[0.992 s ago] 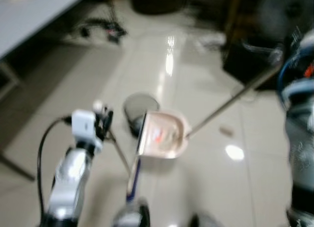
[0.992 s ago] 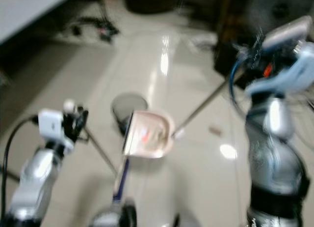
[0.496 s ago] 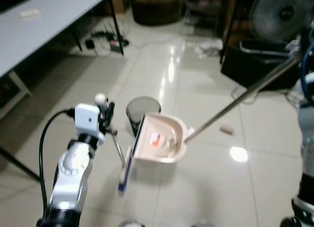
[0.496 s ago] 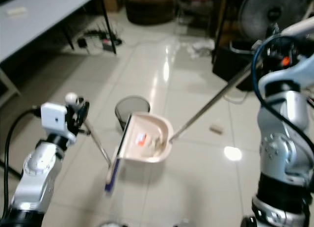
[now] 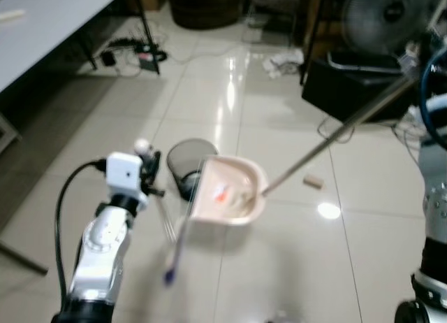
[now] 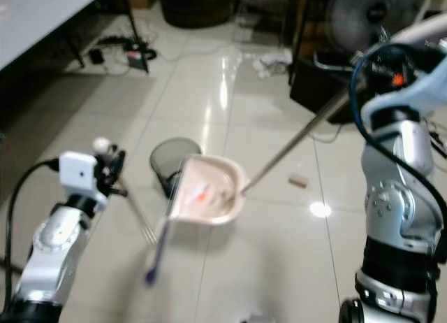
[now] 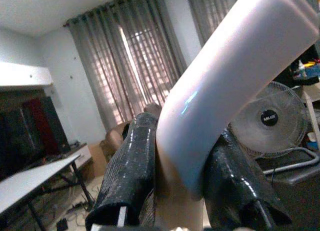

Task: Sweep floor

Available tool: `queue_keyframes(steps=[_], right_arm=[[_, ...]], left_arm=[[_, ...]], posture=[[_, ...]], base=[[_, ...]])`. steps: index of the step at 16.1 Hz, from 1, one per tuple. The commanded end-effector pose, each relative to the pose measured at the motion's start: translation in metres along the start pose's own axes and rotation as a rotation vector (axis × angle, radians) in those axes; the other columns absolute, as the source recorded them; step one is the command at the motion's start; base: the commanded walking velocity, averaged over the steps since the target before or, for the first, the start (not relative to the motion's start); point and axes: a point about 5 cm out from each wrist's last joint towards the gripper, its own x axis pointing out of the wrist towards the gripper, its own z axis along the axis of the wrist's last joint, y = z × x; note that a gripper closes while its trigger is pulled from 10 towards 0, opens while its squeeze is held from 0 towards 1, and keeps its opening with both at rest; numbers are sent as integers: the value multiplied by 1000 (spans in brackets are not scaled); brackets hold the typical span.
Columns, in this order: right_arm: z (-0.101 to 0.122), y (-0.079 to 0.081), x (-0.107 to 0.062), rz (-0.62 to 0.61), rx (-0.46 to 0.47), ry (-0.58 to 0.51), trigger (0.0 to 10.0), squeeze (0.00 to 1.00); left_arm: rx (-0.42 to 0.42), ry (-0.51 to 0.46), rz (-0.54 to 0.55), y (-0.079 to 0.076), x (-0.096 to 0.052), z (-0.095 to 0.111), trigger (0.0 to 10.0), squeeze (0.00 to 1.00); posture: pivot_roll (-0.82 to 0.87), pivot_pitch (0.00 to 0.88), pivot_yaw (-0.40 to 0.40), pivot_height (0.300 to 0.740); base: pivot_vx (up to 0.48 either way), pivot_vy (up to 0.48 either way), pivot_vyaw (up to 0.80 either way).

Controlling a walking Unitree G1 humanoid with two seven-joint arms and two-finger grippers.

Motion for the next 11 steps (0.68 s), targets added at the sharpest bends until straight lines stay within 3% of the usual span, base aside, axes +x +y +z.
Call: queue_keyframes(steps=[1, 6, 7, 9, 11], right_arm=[[9, -2, 3, 0, 5, -35, 10000, 0], [3, 1, 5, 13, -79, -4, 10000, 0], [2, -1, 6, 4, -82, 0, 10000, 0], [2, -4, 5, -18, -70, -4, 10000, 0], [5, -5, 4, -34, -20, -27, 10000, 0]], left_arm=[[5, -39, -8, -3, 1, 6, 10000, 0], [-4, -16, 16, -3, -3, -2, 10000, 0], [-6, -16, 15, -4, -3, -2, 10000, 0], [-1, -16, 1, -7, -3, -2, 10000, 0], [-4, -21, 10, -5, -4, -1, 10000, 0]], posture=[[-31, 40, 53, 740], [-30, 37, 51, 740], [-28, 38, 55, 740], [-25, 33, 56, 740], [-29, 29, 49, 740]], base=[[401, 0, 0], [402, 0, 0], [401, 0, 738], [401, 0, 800], [401, 0, 0]])
